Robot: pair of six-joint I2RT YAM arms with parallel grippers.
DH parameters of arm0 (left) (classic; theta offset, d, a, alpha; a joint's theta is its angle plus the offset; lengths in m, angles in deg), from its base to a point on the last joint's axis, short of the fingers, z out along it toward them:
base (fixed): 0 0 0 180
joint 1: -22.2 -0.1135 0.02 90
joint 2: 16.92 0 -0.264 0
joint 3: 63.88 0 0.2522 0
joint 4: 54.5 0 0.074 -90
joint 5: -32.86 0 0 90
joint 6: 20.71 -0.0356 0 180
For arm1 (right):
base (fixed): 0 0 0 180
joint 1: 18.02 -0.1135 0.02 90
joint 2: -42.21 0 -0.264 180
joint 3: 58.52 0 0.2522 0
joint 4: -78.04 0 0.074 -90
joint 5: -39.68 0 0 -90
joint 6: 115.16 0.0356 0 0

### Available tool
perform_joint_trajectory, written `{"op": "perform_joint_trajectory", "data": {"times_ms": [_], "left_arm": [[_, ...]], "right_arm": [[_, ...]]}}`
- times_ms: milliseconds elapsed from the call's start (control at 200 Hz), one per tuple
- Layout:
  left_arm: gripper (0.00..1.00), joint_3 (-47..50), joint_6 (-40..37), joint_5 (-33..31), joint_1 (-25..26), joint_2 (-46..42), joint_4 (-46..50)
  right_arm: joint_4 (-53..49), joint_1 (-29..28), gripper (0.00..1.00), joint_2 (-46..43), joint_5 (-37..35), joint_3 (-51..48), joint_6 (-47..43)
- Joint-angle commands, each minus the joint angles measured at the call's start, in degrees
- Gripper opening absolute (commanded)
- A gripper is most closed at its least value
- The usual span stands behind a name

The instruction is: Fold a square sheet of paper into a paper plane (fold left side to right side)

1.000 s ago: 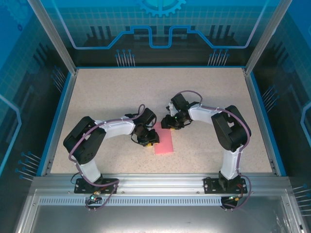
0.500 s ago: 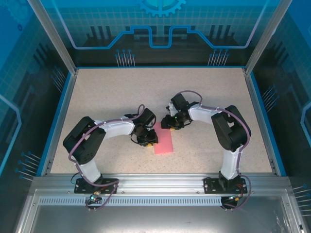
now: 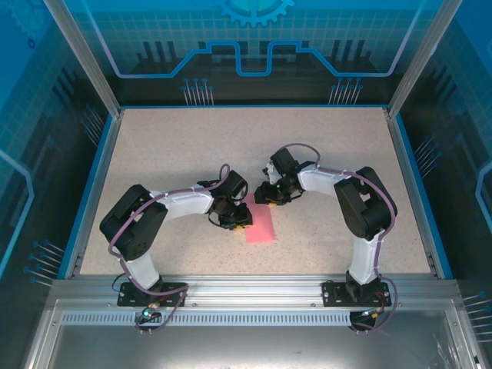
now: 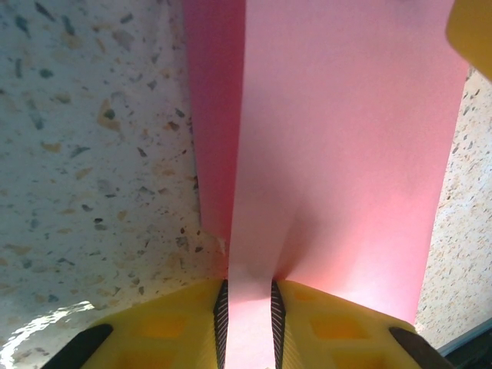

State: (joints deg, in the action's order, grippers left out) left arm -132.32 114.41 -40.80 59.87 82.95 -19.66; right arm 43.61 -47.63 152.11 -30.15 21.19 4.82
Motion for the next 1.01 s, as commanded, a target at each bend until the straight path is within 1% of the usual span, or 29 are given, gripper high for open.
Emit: {"op": "perform_joint_trajectory", "data": {"times_ms": [0,225,360,735,865,1000], "left_arm": [[0.24,0.52,0.48,0.35,0.27,-2.78,0.64],[0.26,0.84,1.81,1.41,0.26,-5.08,-0.05],[0.25,1.06,1.9,1.89,0.28,-5.31,0.2],[0.14,3.23,2.69,1.28,0.4,-7.01,1.07],[0.09,3.89,3.8,1.37,0.47,-7.76,0.68],[0.03,4.23,5.45,1.66,0.45,-7.98,0.78]], "right_arm": [[-1.23,-1.16,0.44,2.33,0.32,-0.69,-0.36],[-1.13,-1.16,0.44,2.61,0.55,-0.56,-0.36],[-1.22,-1.15,0.44,2.85,0.75,-0.3,-0.37],[-0.98,-1.16,0.45,1.94,0.82,-0.1,-0.62],[0.81,-1.11,0.46,-0.14,1.22,-0.52,-0.83],[2.91,-1.05,0.51,-4.66,0.45,-1.45,-2.12]]}}
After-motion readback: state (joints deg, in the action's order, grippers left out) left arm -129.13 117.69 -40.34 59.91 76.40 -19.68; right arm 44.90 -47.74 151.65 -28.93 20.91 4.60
